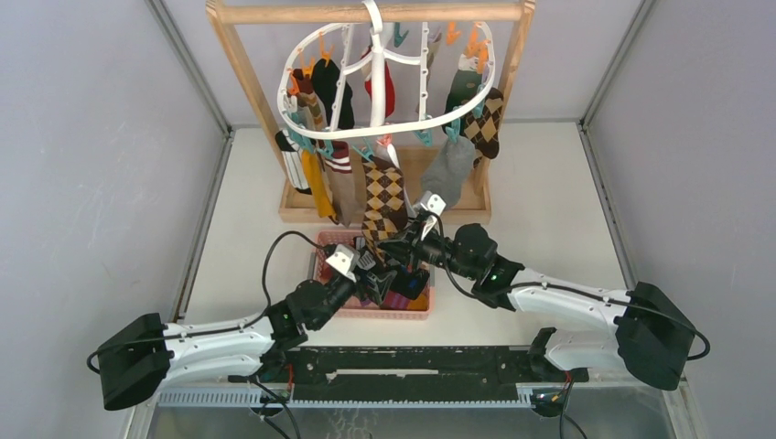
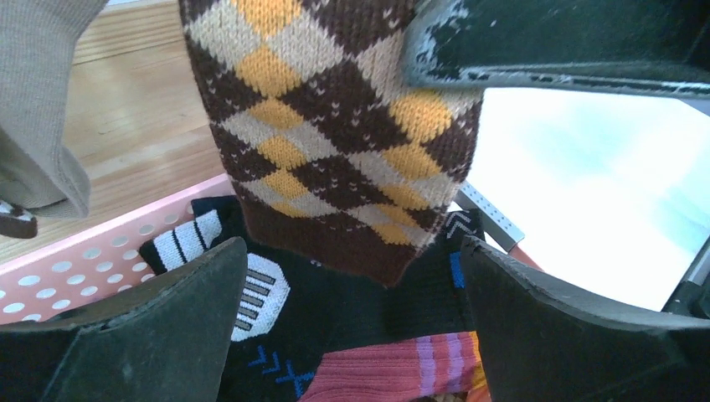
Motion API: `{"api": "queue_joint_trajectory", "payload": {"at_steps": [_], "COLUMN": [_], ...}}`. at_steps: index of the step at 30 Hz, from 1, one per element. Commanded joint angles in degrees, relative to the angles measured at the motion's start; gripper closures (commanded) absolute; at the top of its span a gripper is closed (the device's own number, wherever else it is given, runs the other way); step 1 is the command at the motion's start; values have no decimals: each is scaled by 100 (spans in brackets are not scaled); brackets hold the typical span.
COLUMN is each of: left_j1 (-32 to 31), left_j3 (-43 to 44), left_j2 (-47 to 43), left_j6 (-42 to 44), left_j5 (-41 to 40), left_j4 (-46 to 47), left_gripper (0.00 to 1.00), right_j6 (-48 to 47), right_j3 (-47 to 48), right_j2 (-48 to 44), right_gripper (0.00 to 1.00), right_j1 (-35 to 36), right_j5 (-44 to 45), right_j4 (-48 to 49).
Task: Remove the socks clipped to the hanger
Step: Remove the sock from the hanger.
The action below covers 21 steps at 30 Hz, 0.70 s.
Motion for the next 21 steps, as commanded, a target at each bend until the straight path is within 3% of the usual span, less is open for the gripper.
{"api": "queue_joint_trajectory", "payload": {"at_steps": [1,21], "left_j1": [-1,-3], "left_j3": [-97,-16], "left_j2": [-55,516], "left_j6": [155,592], "left_j5": [95,-380], "left_j4": [308,1022], "left_gripper": [0,0], "right_j6": [-95,-284], "right_j3": [209,209], "right_j2": [54,-259], "right_gripper": [94,94], "right_j1": [76,391], "right_j5": [-57,60], "right_j4": [126,-349]}}
